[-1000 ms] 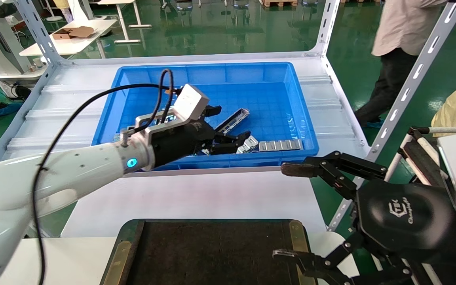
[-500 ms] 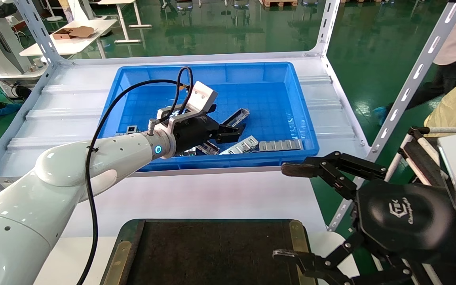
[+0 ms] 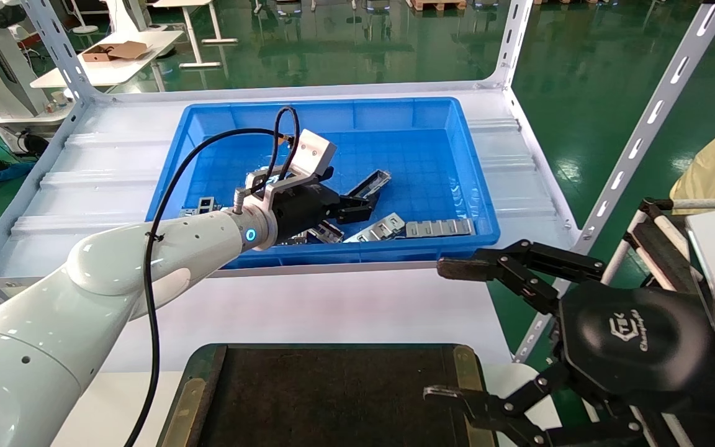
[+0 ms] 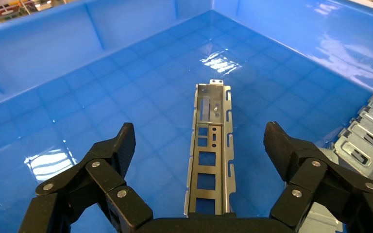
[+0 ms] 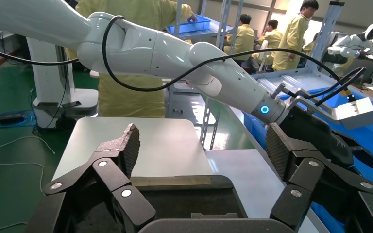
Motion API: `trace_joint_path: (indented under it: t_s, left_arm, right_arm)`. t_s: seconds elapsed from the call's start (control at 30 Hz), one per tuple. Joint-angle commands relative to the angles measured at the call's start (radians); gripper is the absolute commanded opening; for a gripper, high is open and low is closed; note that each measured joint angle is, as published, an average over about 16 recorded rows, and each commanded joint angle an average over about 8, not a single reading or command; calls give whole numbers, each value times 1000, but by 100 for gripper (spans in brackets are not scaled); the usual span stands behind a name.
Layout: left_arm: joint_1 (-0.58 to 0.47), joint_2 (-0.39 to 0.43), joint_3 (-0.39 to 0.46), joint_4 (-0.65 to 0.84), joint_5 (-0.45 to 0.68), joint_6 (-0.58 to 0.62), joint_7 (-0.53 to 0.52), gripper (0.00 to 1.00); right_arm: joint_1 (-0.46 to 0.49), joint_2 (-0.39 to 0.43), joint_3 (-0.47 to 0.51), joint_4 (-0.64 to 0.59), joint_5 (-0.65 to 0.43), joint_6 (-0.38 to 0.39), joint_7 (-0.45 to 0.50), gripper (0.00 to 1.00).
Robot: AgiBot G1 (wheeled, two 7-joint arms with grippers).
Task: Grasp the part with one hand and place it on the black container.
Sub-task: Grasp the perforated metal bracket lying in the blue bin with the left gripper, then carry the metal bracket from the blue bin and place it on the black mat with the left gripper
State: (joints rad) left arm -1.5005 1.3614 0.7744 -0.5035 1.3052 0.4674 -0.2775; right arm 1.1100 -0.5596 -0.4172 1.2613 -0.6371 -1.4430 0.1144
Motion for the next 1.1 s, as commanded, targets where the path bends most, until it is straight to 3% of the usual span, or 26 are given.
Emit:
trace_joint_path:
  t_s: [0.03, 0.5, 1.1]
  left_arm:
    - [-1, -1, 21, -1, -12, -12, -9, 0]
    - [5, -11, 100, -15, -69, -55, -37, 0]
    - [0, -11, 135, 7, -141, -75, -19, 0]
  right_arm:
    - [0, 0, 0, 0, 0, 0, 0, 0]
    - [0, 0, 0, 0, 0, 0, 0, 0]
    - [0, 0, 0, 0, 0, 0, 0, 0]
